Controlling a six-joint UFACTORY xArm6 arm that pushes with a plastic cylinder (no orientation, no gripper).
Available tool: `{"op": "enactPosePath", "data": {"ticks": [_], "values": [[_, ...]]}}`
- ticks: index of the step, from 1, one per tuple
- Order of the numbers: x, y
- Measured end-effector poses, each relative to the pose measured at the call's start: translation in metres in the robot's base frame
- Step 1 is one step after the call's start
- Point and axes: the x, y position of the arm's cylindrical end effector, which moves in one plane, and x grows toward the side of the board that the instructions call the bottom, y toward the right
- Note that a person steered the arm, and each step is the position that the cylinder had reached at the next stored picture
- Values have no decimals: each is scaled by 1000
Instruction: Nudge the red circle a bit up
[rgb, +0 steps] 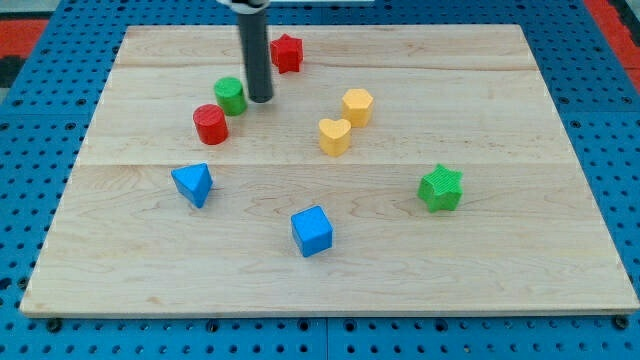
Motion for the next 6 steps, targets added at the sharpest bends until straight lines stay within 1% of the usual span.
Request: {"op": "enactPosePath", "data": {"ticks": [1, 2, 3, 4, 5, 6], "values": [[0, -74], [23, -79], [45, -112], [60, -102], [87, -50], [71, -36]]}}
